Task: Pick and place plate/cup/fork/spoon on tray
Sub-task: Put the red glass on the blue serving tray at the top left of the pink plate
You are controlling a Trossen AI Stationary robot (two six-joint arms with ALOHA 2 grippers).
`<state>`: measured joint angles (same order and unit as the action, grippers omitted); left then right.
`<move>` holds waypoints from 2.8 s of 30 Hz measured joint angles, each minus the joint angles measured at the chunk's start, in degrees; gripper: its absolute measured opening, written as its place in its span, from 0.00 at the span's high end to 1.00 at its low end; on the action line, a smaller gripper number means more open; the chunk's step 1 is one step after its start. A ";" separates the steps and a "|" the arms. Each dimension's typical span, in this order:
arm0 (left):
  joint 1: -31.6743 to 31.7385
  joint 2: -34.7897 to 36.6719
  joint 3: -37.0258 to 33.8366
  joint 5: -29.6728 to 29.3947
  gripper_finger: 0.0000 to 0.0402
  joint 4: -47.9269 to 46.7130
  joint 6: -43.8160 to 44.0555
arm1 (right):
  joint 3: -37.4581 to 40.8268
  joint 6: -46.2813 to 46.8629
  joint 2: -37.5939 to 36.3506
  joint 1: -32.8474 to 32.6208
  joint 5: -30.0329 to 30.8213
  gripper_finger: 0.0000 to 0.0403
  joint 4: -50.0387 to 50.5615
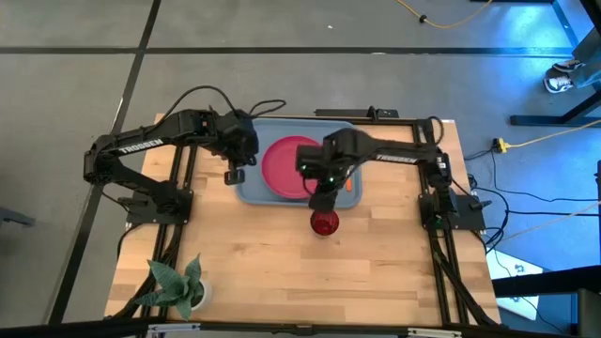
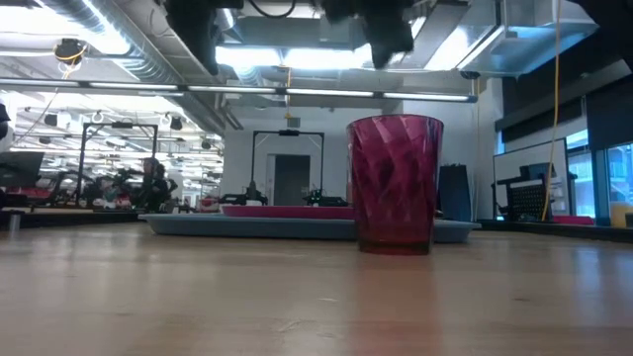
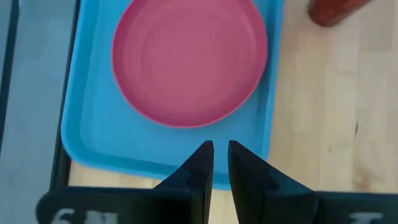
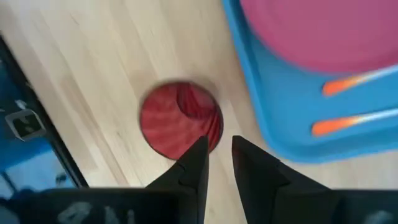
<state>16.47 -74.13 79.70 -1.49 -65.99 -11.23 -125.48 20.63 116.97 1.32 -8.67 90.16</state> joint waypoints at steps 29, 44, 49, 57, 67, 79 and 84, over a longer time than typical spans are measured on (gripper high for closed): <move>-14.54 -1.09 0.09 -0.05 0.95 26.82 -13.27 | -6.74 7.64 -17.86 -11.93 2.99 0.81 -0.15; -19.50 -15.03 0.02 3.57 0.90 30.16 -15.42 | -6.72 7.31 -20.51 -15.54 3.11 0.81 -0.14; -21.54 -20.43 -0.02 4.01 0.91 32.79 -26.36 | -6.72 7.25 -21.18 -15.52 3.24 0.81 -0.14; -24.58 -26.42 -0.02 4.92 0.95 36.00 -38.11 | -6.72 7.18 -21.25 -15.52 3.20 0.81 -0.17; -25.55 -26.84 -0.02 4.12 0.98 37.20 -41.71 | -6.72 7.16 -21.25 -15.52 3.17 0.81 -0.14; -25.51 -26.84 -0.02 2.45 0.99 39.30 -41.95 | -6.72 7.18 -21.25 -15.52 3.92 0.81 -0.14; -25.77 -26.84 -0.02 0.54 1.00 39.69 -41.36 | -6.72 7.18 -21.25 -15.52 4.51 0.81 -0.14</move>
<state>-9.30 -100.97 79.68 -0.94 -26.31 -52.59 -132.20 27.81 95.72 -14.20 -4.16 90.02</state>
